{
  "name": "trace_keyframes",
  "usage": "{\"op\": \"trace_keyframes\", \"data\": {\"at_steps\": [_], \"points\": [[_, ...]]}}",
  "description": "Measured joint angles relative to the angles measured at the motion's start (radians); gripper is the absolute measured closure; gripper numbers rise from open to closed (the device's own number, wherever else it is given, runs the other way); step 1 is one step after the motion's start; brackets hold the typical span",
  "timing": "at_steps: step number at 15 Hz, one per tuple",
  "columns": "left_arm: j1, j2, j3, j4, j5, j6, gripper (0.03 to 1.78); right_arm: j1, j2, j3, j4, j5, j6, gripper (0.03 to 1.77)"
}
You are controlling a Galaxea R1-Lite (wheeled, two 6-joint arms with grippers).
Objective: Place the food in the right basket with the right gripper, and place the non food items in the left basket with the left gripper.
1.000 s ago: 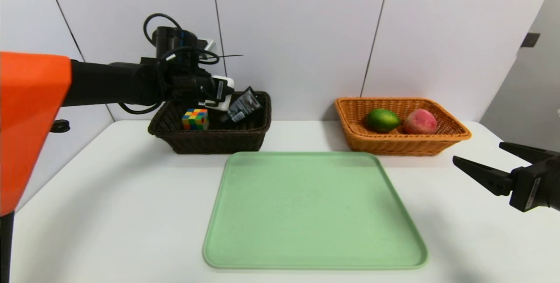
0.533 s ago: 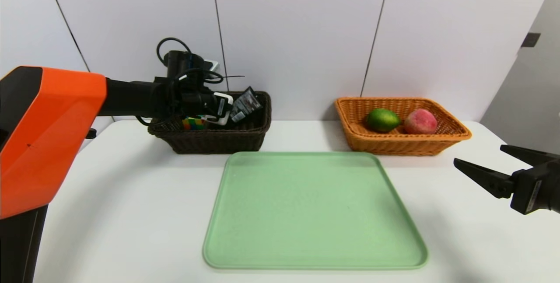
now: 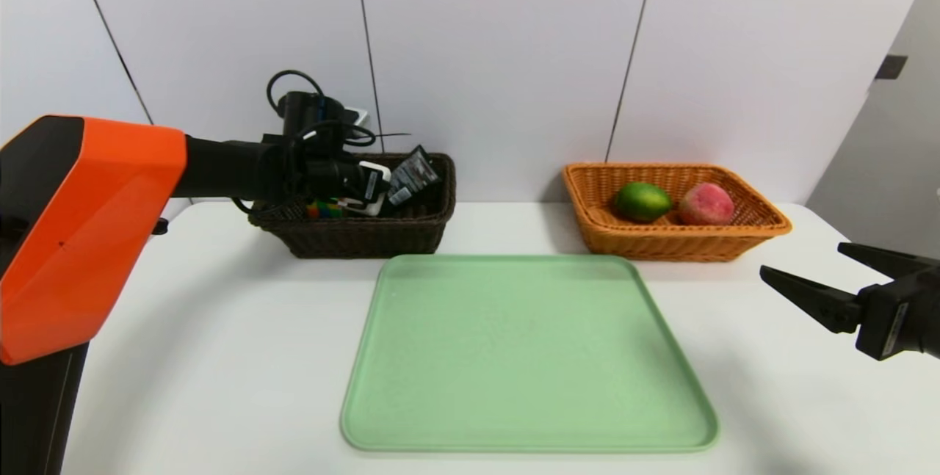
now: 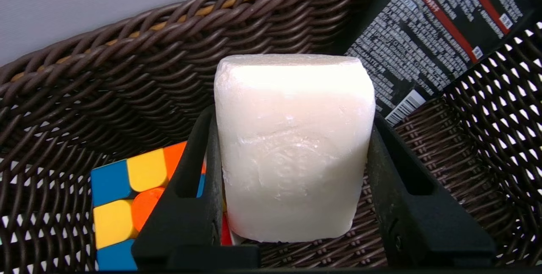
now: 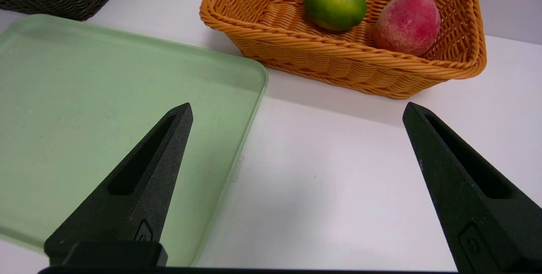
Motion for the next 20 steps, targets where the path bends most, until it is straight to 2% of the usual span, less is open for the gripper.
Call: {"op": "trace_keyframes", "data": {"at_steps": [3,7,15,18,20], "points": [[0.000,0.003,-0.014,-0.016,0.001,-0.005,0.58,0.000,0.000,0.000,0.000,0.000,0.000,0.09],[-0.001,0.008,-0.026,-0.046,0.002,-0.002,0.39,0.000,-0.001,-0.001,0.000,0.000,0.000,0.09],[0.008,-0.050,-0.028,-0.043,0.005,-0.007,0.21,0.000,-0.007,-0.016,0.000,0.000,-0.001,0.09],[0.010,-0.121,-0.019,-0.013,0.076,0.002,0.17,0.000,-0.003,-0.054,0.001,-0.004,-0.004,0.09],[0.012,-0.174,-0.005,0.021,0.100,0.005,0.16,0.000,-0.001,-0.084,0.002,-0.017,-0.007,0.09]]}}
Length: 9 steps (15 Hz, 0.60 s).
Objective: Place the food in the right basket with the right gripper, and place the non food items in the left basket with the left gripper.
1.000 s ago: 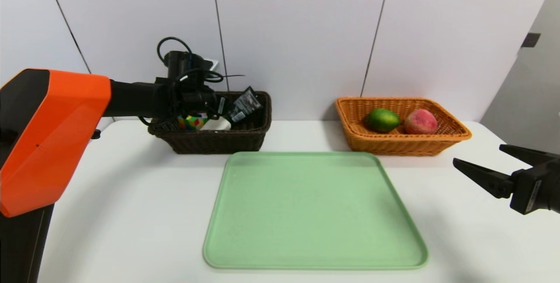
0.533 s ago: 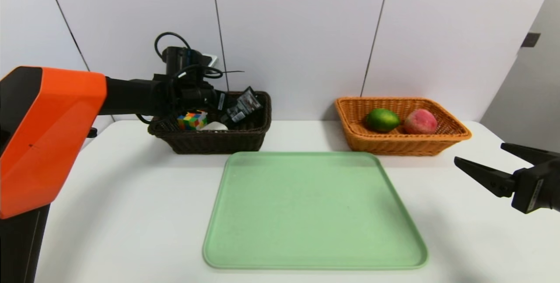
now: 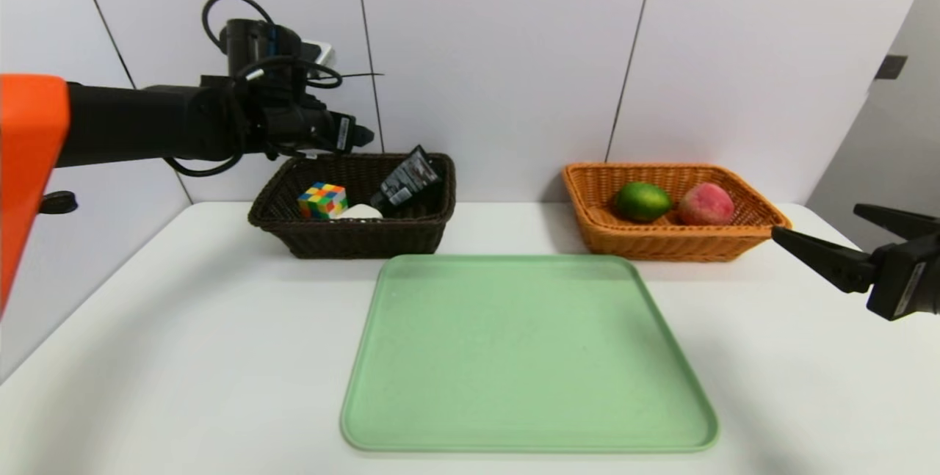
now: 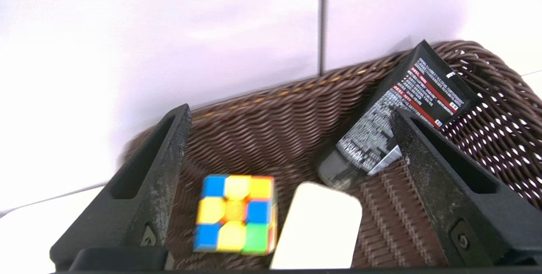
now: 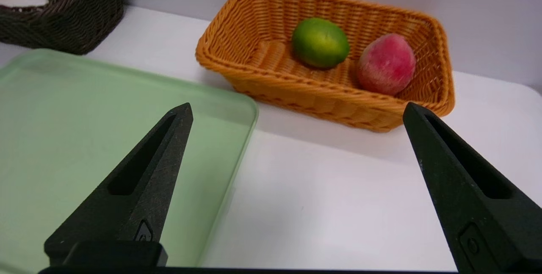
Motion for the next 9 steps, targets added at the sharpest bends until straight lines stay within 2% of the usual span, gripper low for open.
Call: {"op": "trace_keyframes", "data": {"at_steps": [4,6,9], "points": [[-0.002,-0.129,0.037,0.058,0.025,-0.010,0.14,0.003,0.011,-0.086,0.001,-0.089,-0.003,0.09],[-0.002,-0.209,0.123,0.049,0.031,-0.019,0.14,0.007,0.009,-0.103,0.000,-0.097,-0.015,0.09],[-0.002,-0.336,0.283,-0.023,0.039,-0.063,0.13,0.013,-0.004,-0.117,0.000,-0.125,-0.052,0.09]]}}
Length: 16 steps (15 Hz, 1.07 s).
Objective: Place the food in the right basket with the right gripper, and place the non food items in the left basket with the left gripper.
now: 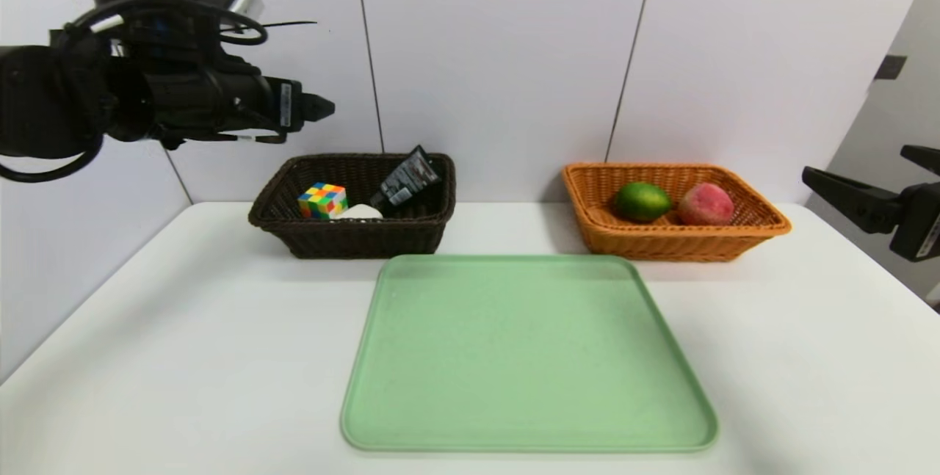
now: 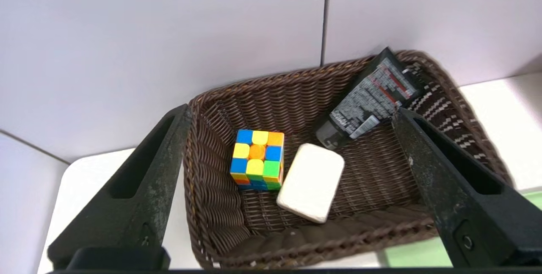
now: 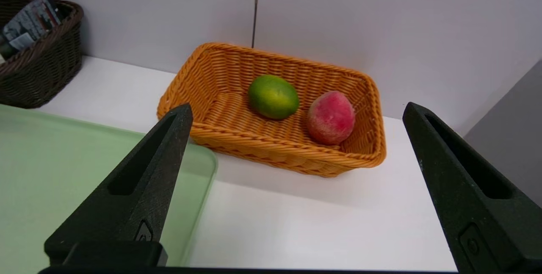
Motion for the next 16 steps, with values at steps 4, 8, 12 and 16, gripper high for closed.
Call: {"op": "trace_keyframes", "data": {"at_steps": [4,8,12,16], "points": [[0.002,-0.157,0.142,-0.031,0.051,-0.034,0.12,-0.020,-0.027,0.004,0.000,-0.013,-0.012,0.09],[0.007,-0.283,0.246,-0.031,0.060,-0.052,0.12,-0.076,-0.067,0.041,-0.001,-0.005,-0.061,0.09],[0.045,-0.437,0.410,-0.040,0.056,-0.054,0.12,-0.096,-0.162,0.163,-0.001,0.004,-0.070,0.09],[0.104,-0.639,0.631,-0.081,0.019,-0.054,0.12,-0.110,-0.297,0.279,0.002,0.040,-0.079,0.09]]}}
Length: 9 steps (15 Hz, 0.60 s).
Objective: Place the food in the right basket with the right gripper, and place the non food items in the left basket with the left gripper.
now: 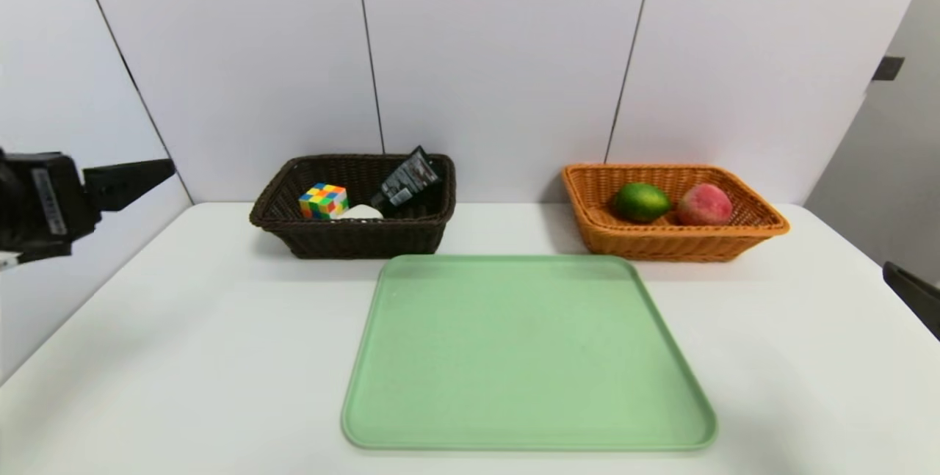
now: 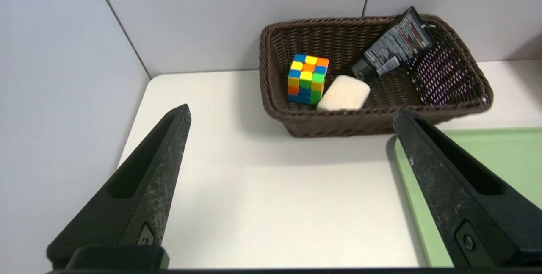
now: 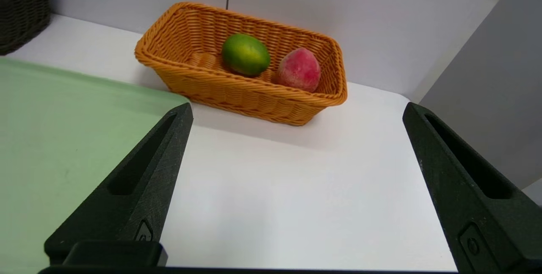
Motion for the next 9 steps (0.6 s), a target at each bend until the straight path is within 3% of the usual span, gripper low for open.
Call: {"op": "trace_keyframes", "data": {"at_steps": [9], "points": [[0.144,-0.455,0.425,-0.007,-0.184,-0.076,0.12,-0.047,-0.215,0.156,0.017,0.058,-0.020,0.09]]}}
